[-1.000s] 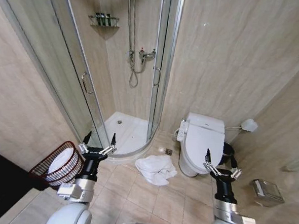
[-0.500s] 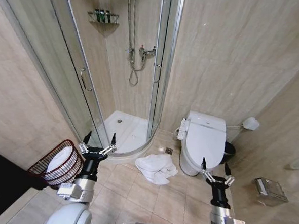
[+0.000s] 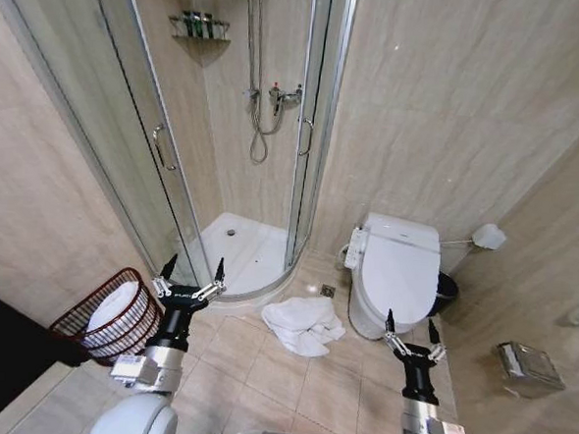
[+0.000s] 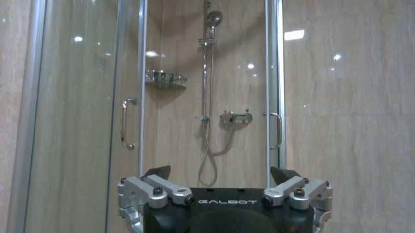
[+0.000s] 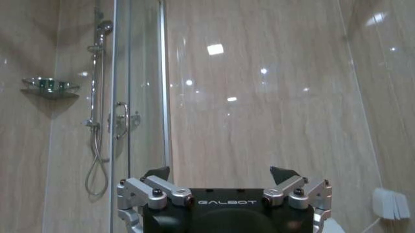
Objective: Discard the used towel into the hamper.
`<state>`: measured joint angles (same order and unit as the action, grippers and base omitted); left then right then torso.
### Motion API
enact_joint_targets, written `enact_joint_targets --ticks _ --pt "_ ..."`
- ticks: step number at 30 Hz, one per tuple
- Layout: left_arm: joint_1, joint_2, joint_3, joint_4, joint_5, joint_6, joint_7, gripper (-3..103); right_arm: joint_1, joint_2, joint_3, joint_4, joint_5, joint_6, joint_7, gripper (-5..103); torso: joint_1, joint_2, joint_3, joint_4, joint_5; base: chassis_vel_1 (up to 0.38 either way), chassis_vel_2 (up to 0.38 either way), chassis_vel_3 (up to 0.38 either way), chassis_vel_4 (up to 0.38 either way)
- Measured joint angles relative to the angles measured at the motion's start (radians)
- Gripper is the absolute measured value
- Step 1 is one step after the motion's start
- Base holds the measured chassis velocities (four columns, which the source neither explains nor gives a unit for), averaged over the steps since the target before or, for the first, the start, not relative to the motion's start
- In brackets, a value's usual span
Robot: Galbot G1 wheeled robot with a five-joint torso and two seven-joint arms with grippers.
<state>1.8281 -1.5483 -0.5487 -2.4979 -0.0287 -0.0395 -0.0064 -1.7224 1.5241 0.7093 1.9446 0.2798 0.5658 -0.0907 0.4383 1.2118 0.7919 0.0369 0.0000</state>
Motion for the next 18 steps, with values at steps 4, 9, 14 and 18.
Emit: enact_joint_targets --ticks 4,9,14,18 --pt "0.000 0.000 0.000 0.000 0.000 0.000 0.000 100 0.005 0.003 -0.008 0.020 -0.003 -0.038 0.020 100 -0.009 -0.021 -0.012 0.0000 0.0000 0.000 0.000 0.000 0.000" --pt "0.000 0.000 0.000 0.000 0.000 0.000 0.000 100 0.014 0.007 -0.013 0.028 -0.004 -0.051 0.031 100 -0.019 -0.041 -0.022 0.0000 0.0000 0.000 0.000 0.000 0.000" --pt "0.000 0.000 0.000 0.000 0.000 0.000 0.000 100 0.022 0.005 -0.012 0.028 -0.008 -0.037 0.030 100 -0.032 -0.071 -0.039 0.0000 0.0000 0.000 0.000 0.000 0.000" --pt "0.000 0.000 0.000 0.000 0.000 0.000 0.000 100 0.022 0.005 -0.010 0.028 -0.011 -0.022 0.041 100 -0.041 -0.091 -0.050 0.0000 0.0000 0.000 0.000 0.000 0.000"
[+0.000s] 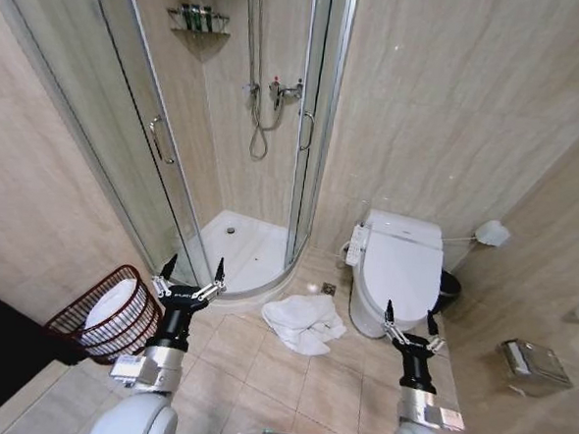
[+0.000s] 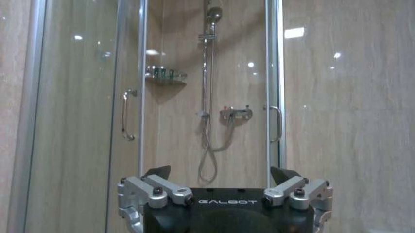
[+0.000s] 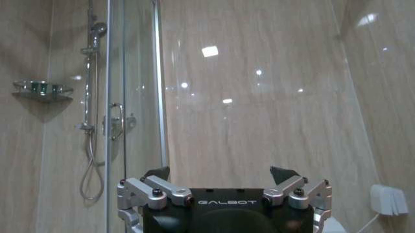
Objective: Discard the used towel into the hamper.
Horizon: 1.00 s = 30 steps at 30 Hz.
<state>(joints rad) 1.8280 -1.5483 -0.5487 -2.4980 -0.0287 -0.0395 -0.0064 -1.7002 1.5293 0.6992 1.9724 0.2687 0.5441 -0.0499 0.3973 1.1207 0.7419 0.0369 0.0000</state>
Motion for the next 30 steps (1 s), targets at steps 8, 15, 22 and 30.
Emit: enact_joint_targets --ticks 8,15,22,30 --pt "0.000 0.000 0.000 0.000 0.000 0.000 0.000 100 0.019 0.003 0.010 -0.001 -0.062 0.037 0.066 100 -0.018 -0.041 -0.022 0.0001 0.0000 0.000 0.000 0.000 0.000" --pt "0.000 0.000 0.000 0.000 0.000 0.000 0.000 100 0.013 0.007 0.000 0.008 -0.069 0.037 0.058 100 -0.034 -0.076 -0.042 0.0000 0.0000 0.000 0.000 0.000 0.000" --pt "0.000 0.000 0.000 0.000 0.000 0.000 0.000 100 0.050 -0.003 -0.060 0.014 0.003 0.035 0.048 100 -0.050 -0.112 -0.062 0.0000 0.0000 0.000 0.000 0.000 0.000" --pt "0.000 0.000 0.000 0.000 0.000 0.000 0.000 100 0.086 0.005 -0.061 0.022 -0.022 0.039 0.071 100 -0.065 -0.145 -0.081 0.0000 0.0000 0.000 0.000 0.000 0.000"
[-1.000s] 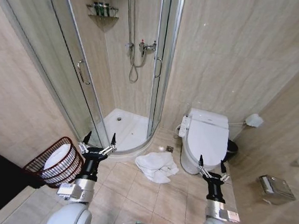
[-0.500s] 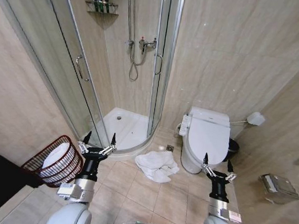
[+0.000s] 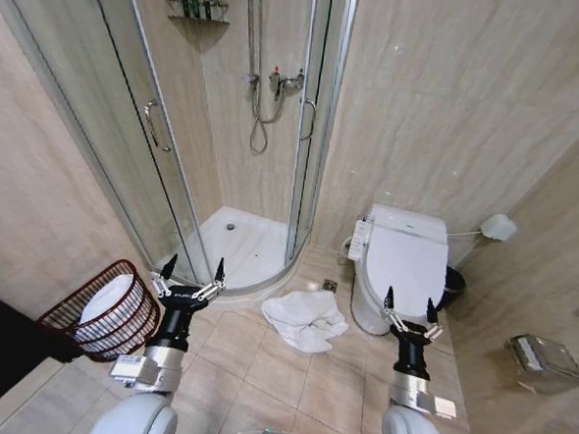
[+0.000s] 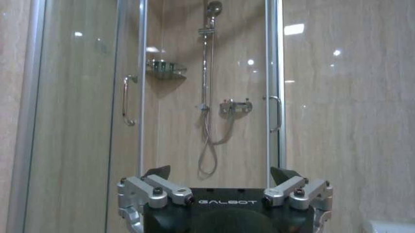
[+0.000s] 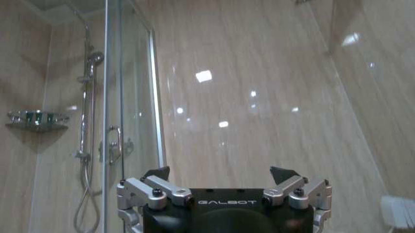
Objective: Discard the used towel into the hamper.
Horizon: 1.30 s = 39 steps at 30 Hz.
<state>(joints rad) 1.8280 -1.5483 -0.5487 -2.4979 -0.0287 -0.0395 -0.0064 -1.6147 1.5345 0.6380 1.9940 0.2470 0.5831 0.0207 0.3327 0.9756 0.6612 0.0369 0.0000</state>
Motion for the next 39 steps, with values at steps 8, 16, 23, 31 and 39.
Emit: enact_joint_targets --ticks 8,16,23,31,39 --pt "0.000 0.000 0.000 0.000 0.000 0.000 0.000 100 -0.019 0.017 -0.007 -0.002 -0.054 0.016 0.019 100 -0.018 -0.041 -0.023 -0.0001 0.0000 0.000 0.000 0.000 0.000" --pt "0.000 0.000 0.000 0.000 0.000 0.000 0.000 100 -0.023 0.022 -0.010 0.015 -0.059 0.014 0.013 100 -0.033 -0.075 -0.042 0.0000 0.0000 0.000 0.000 0.000 0.000" --pt "0.000 0.000 0.000 0.000 0.000 0.000 0.000 100 -0.032 0.048 -0.032 0.016 -0.084 0.030 -0.010 100 -0.049 -0.110 -0.062 0.0000 0.0000 0.000 0.000 0.000 0.000" --pt "0.000 0.000 0.000 0.000 0.000 0.000 0.000 100 -0.034 0.048 -0.058 -0.013 -0.101 0.037 -0.014 100 -0.064 -0.146 -0.082 0.0000 0.0000 0.000 0.000 0.000 0.000" --pt "0.000 0.000 0.000 0.000 0.000 0.000 0.000 100 -0.059 0.059 -0.053 -0.052 -0.102 0.056 -0.014 100 -0.079 -0.179 -0.100 0.0000 0.0001 0.000 0.000 0.000 0.000"
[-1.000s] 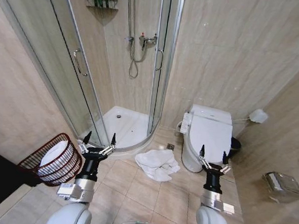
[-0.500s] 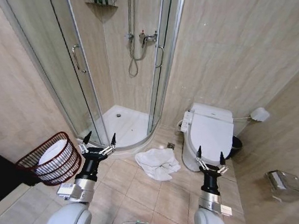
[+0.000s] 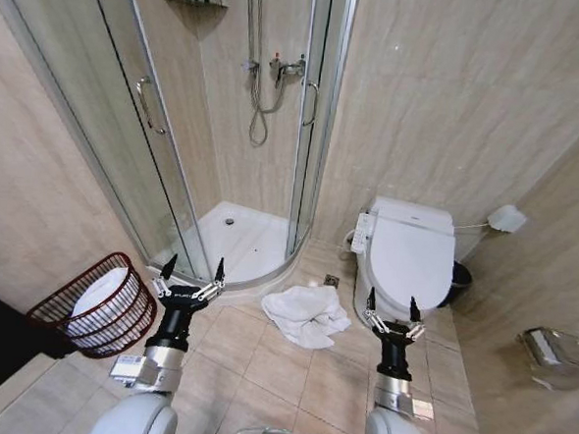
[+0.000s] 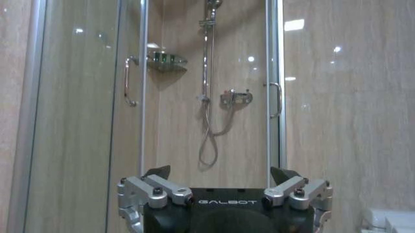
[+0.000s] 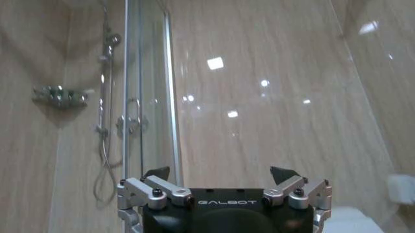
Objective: Discard the used towel into the hamper.
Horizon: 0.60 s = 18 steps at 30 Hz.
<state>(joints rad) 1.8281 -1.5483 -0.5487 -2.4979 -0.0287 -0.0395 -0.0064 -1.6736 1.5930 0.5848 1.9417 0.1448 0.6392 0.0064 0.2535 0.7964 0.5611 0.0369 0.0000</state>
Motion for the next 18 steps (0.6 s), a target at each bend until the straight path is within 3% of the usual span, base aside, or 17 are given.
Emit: enact_joint_targets --ticks 18 --pt "0.000 0.000 0.000 0.000 0.000 0.000 0.000 100 -0.059 -0.004 0.002 -0.025 0.035 0.019 -0.020 100 -0.034 -0.081 -0.047 0.0000 0.0000 0.000 0.000 0.000 0.000"
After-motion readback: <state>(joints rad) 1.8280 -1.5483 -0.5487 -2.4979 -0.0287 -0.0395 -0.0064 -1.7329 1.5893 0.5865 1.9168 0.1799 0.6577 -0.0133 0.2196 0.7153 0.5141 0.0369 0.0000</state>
